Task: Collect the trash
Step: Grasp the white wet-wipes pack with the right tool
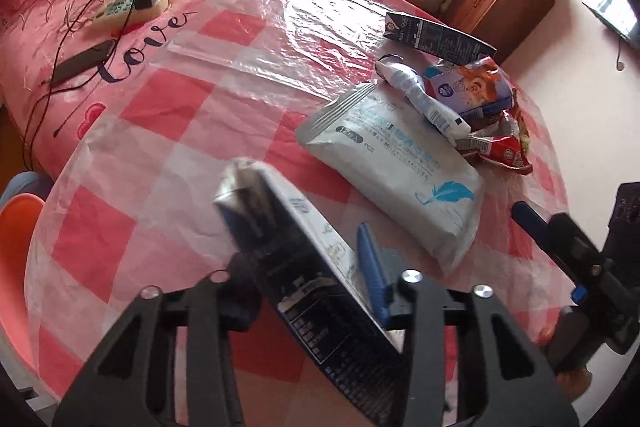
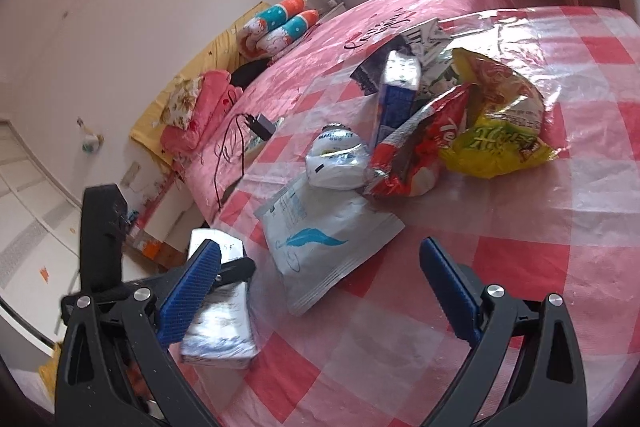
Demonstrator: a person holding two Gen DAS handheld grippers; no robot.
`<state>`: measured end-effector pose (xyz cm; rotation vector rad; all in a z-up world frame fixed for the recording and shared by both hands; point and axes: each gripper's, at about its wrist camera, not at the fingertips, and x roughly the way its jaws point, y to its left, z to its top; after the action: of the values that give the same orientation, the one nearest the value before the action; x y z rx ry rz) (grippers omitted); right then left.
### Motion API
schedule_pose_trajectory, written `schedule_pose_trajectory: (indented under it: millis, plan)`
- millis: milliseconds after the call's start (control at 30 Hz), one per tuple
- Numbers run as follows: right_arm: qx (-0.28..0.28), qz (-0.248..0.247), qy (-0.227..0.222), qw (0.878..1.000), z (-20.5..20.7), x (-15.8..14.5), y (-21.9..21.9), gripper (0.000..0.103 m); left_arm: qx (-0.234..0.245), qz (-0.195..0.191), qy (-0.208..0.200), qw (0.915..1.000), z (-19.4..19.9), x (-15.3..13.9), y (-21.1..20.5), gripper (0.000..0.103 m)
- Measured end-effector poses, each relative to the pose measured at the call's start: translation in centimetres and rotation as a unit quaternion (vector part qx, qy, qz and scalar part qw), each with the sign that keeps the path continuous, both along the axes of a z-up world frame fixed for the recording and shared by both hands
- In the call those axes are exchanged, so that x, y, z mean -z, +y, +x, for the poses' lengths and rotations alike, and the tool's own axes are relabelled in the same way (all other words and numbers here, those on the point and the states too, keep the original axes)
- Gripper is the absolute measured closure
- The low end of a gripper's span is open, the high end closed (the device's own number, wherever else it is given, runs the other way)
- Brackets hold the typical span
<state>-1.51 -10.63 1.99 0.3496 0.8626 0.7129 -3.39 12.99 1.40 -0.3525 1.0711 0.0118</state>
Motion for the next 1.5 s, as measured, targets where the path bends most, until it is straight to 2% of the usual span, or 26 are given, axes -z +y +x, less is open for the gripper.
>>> schedule_pose_trajectory:
  millis: [133, 233, 367, 567, 667, 867, 1033, 1133, 1200, 1300, 1500]
  plan:
    - [-0.009, -0.064, -0.03, 0.997, -0.8, -0.7, 2.6, 0.005, 0.01, -0.012, -0.005, 0.9999, -0.8, 0.1, 1.0, 0.067]
    - [-0.021, -0.092, -0.052, 0.994, -1.1, -1.4, 4.3, 0.005, 0.014, -0.019, -0.009, 0.9997, -1.3, -0.1, 1.8, 0.073]
    - [-0.045, -0.158, -0.087, 0.983, -0.9, -1.8, 7.4, 0.005, 0.022, -0.022, -0.017, 0.9994, -1.7, -0.3, 2.6, 0.075]
    - [-0.071, -0.21, -0.069, 0.973, 1.1, 0.3, 9.7, 0.005, 0.025, -0.036, -0.025, 0.9988, -2.4, -0.4, 4.2, 0.075]
    - [-0.072, -0.226, -0.071, 0.969, 1.9, 0.8, 10.2, 0.005, 0.027, -0.043, -0.028, 0.9983, -2.7, -0.3, 4.9, 0.075]
    - [-0.084, -0.235, -0.04, 0.967, 3.1, 2.3, 11.3, 0.004, 0.03, -0.054, -0.034, 0.9975, -3.0, -0.2, 5.7, 0.075]
    - [-0.09, -0.27, -0.056, 0.957, 2.4, 2.5, 12.5, 0.004, 0.028, -0.061, -0.037, 0.9971, -3.4, 0.0, 6.5, 0.075]
    - [-0.088, -0.285, -0.06, 0.953, 2.0, 2.5, 12.8, 0.006, 0.026, -0.068, -0.04, 0.9966, -3.6, 0.1, 7.0, 0.075]
    - [-0.083, -0.3, -0.072, 0.947, 1.2, 2.5, 13.2, 0.015, 0.027, -0.071, -0.042, 0.9962, -3.8, 0.2, 7.2, 0.075]
    - [-0.078, -0.297, -0.07, 0.949, 0.5, 2.4, 13.3, 0.02, 0.029, -0.074, -0.045, 0.9958, -4.1, 0.1, 7.4, 0.075]
    - [-0.065, -0.289, -0.06, 0.953, -0.7, 2.3, 13.4, 0.022, 0.028, -0.082, -0.051, 0.9949, -4.7, 0.1, 8.1, 0.075]
